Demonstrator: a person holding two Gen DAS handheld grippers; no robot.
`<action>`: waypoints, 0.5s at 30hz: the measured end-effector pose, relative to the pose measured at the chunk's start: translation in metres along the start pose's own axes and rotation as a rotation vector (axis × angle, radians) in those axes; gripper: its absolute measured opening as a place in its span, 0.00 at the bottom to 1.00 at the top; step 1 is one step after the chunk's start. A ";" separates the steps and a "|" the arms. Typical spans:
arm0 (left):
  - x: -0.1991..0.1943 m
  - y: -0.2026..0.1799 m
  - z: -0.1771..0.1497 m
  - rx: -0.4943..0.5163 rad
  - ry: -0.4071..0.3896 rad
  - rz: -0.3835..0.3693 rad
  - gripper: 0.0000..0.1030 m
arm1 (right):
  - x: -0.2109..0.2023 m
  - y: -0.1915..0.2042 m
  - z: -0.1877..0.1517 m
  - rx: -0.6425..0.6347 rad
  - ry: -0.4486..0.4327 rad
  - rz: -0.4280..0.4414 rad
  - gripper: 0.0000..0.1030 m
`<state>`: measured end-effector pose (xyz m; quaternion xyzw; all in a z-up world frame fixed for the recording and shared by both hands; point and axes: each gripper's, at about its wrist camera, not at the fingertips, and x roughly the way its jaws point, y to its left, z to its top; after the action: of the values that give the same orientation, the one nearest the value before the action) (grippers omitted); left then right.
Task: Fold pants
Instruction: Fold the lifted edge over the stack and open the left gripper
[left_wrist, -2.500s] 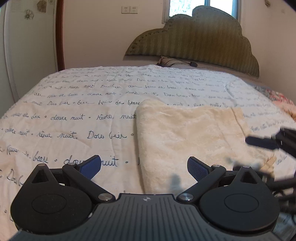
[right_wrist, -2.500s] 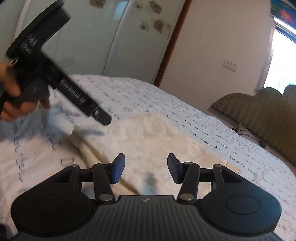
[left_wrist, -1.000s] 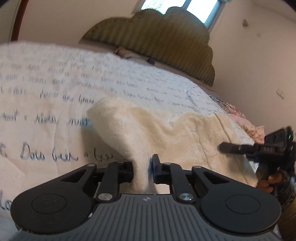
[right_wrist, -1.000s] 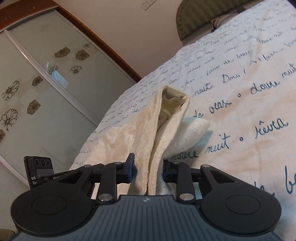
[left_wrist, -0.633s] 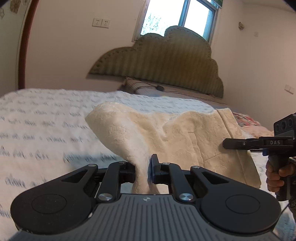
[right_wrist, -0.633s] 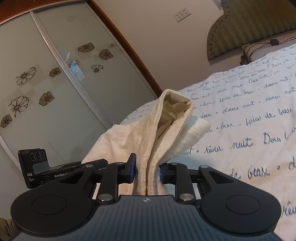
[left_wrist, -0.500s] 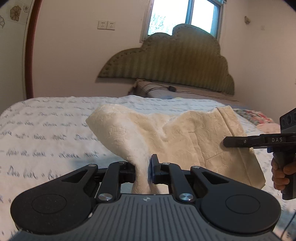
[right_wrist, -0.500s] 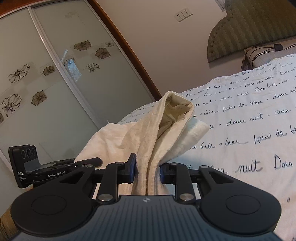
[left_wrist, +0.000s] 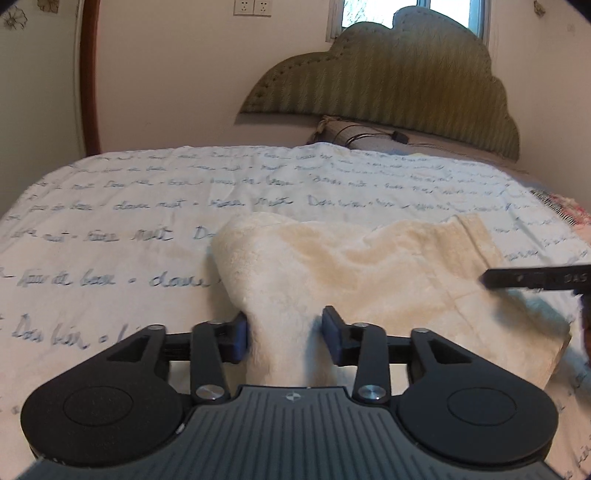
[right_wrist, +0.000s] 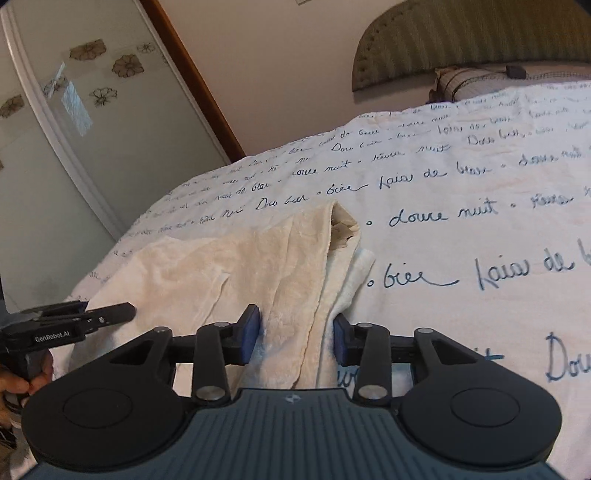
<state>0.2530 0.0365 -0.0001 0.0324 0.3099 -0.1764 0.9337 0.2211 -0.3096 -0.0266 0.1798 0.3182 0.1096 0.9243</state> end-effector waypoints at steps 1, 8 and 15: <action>-0.009 -0.002 -0.003 0.005 -0.006 0.029 0.52 | -0.009 0.009 -0.002 -0.043 -0.017 -0.048 0.40; -0.063 -0.032 -0.024 0.073 -0.067 0.097 0.79 | -0.041 0.089 -0.029 -0.405 -0.011 -0.036 0.40; -0.048 -0.049 -0.050 0.041 0.037 0.139 0.81 | -0.032 0.088 -0.043 -0.369 0.033 -0.166 0.40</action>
<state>0.1714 0.0140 -0.0096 0.0763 0.3205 -0.1170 0.9369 0.1618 -0.2282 -0.0052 -0.0213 0.3216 0.0925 0.9421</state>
